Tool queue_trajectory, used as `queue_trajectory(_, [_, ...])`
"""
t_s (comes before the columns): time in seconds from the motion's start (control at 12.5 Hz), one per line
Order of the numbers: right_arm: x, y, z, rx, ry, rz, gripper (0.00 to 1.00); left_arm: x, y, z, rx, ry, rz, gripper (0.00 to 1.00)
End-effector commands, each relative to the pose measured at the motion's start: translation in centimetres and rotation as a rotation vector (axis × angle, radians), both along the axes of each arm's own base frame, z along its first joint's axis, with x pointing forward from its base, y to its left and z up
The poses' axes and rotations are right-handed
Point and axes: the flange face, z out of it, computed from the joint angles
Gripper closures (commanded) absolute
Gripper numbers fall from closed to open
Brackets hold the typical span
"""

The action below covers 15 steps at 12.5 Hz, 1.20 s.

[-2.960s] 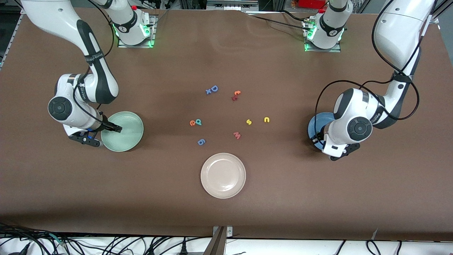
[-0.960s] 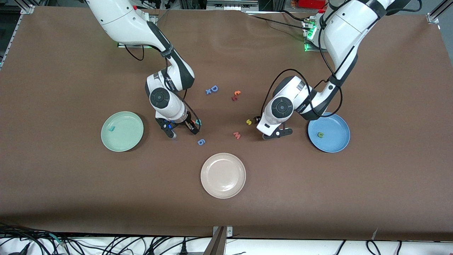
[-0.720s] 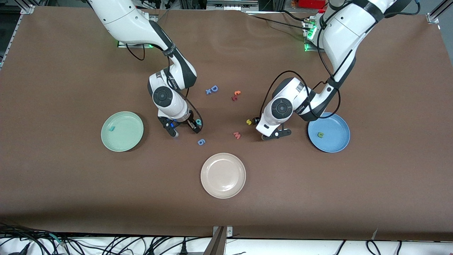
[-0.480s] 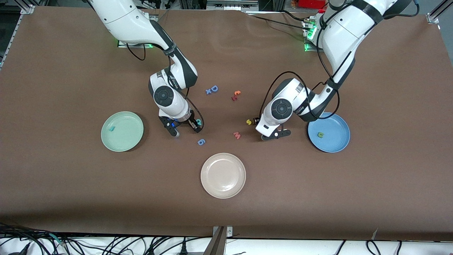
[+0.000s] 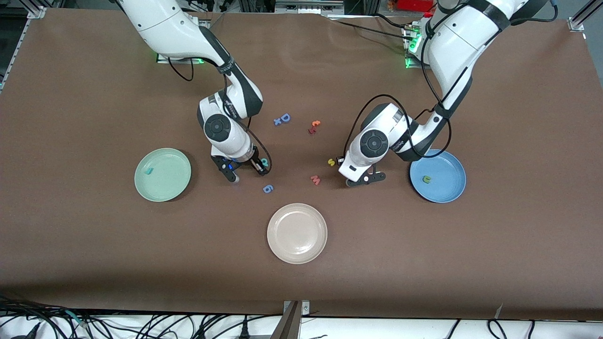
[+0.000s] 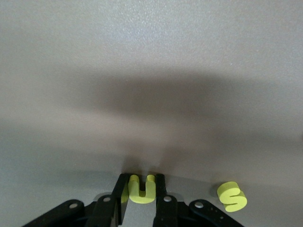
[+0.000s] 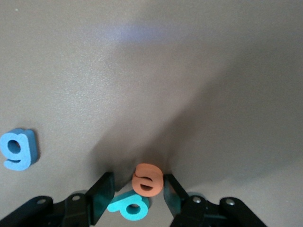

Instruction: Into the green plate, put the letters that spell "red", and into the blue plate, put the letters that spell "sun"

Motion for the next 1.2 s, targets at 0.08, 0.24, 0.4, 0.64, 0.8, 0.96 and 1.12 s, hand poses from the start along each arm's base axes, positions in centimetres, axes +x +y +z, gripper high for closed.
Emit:
queue_trajectory(0.08, [0.1, -0.9, -1.3, -0.015, 0.007, 0.018, 0.70, 0.0, 0.5, -0.1, 0.002, 0.023, 0.045, 0.90])
queue_trajectory(0.24, [0.1, -0.9, -1.3, -0.015, 0.007, 0.024, 0.85, 0.7, 1.0, 1.6, 0.004, 0.012, 0.049, 0.90])
queue_trajectory(0.4, [0.1, -0.9, -1.2, -0.015, 0.007, 0.025, 0.88, 1.2, 1.6, 4.2, 0.024, 0.005, 0.042, 0.90])
queue_trajectory(0.64, [0.3, -0.9, -0.4, -0.014, 0.007, 0.028, 0.90, 2.4, 4.0, 7.6, 0.044, 0.002, 0.020, 0.90])
queue_trajectory(0.8, [0.5, -0.9, 0.7, -0.019, 0.021, 0.031, 0.90, 4.1, 7.6, 9.3, 0.066, 0.033, -0.036, 0.90])
queue_trajectory(0.96, [0.4, -0.9, 0.8, -0.020, 0.025, 0.029, 0.90, 5.8, 12.0, 9.9, 0.041, 0.043, -0.081, 0.90])
queue_trajectory(1.12, [0.4, -0.8, 0.7, -0.021, 0.026, 0.030, 1.00, 6.4, 16.3, 9.1, 0.064, 0.063, -0.172, 0.89])
